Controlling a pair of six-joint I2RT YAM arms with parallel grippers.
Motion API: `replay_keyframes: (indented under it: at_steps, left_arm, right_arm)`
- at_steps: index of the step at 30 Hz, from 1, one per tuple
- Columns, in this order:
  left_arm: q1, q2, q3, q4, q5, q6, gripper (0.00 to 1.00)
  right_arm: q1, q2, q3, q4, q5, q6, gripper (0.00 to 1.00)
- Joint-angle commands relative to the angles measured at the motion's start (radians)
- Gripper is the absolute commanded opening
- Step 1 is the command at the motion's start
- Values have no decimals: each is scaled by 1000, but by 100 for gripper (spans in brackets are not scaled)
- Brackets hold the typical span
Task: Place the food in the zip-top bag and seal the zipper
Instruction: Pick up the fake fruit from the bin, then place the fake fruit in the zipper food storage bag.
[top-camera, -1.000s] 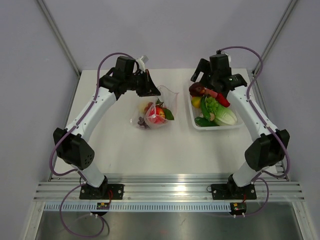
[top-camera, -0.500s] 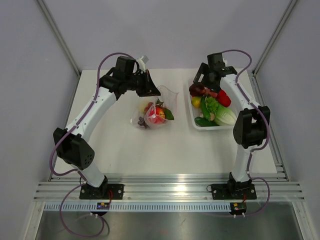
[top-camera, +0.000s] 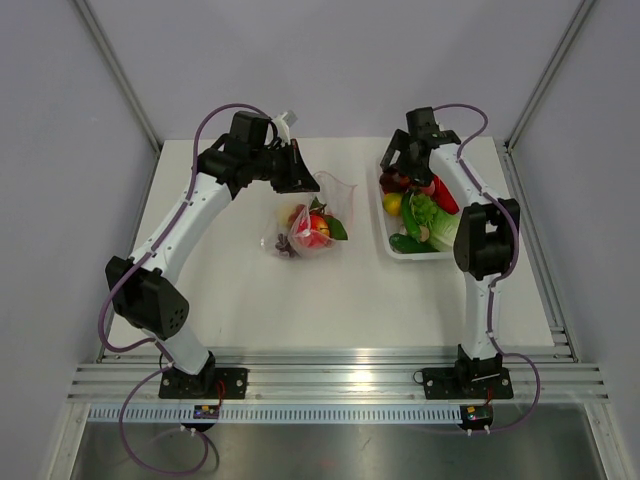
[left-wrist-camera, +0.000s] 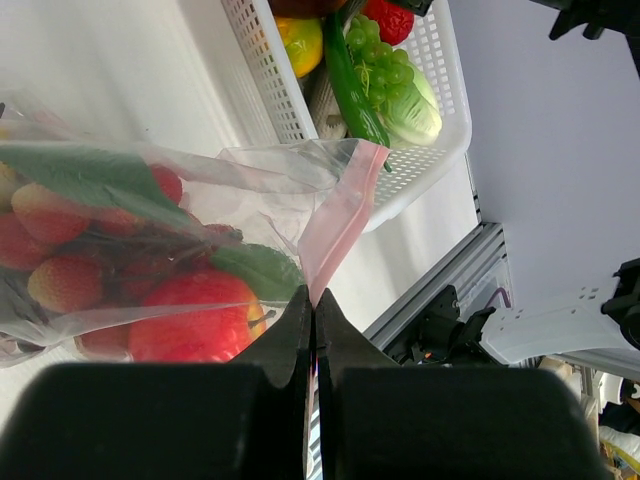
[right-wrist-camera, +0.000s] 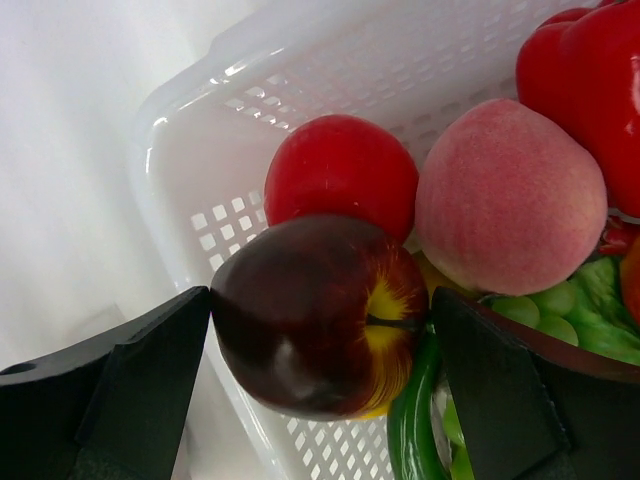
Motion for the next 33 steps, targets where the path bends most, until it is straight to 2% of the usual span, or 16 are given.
replay_keyframes:
  at_steps: [1, 5, 8, 9, 13, 18, 23, 28, 32, 33]
  left_arm:
    - [5, -24, 41, 36, 29, 10, 0]
    - [5, -24, 40, 36, 31, 12, 0]
    - [5, -26, 33, 37, 29, 12, 0]
    - [5, -26, 32, 37, 29, 12, 0]
    - [5, -26, 27, 42, 32, 9, 0]
    - [5, -23, 23, 54, 32, 1, 0]
    - [5, -20, 23, 51, 29, 3, 0]
    - [5, -20, 18, 62, 32, -3, 0]
    - [5, -17, 21, 64, 34, -6, 0]
    - [5, -15, 21, 65, 32, -11, 0]
  right_arm:
    - [-5, 35, 61, -9, -29, -21, 99]
    - [-7, 38, 41, 3, -23, -24, 99]
    - [-14, 3, -5, 40, -20, -15, 90]
    - [-16, -19, -17, 55, -16, -16, 82]
    - [-17, -73, -68, 72, 11, -26, 69]
    - [-18, -229, -197, 164, 43, -27, 68]
    - [-18, -347, -255, 161, 54, -44, 68]
    - [-2, -526, -335, 167, 0, -32, 68]
    - [93, -642, -388, 161, -10, -30, 69]
    - [166, -672, -396, 149, 13, -30, 70]
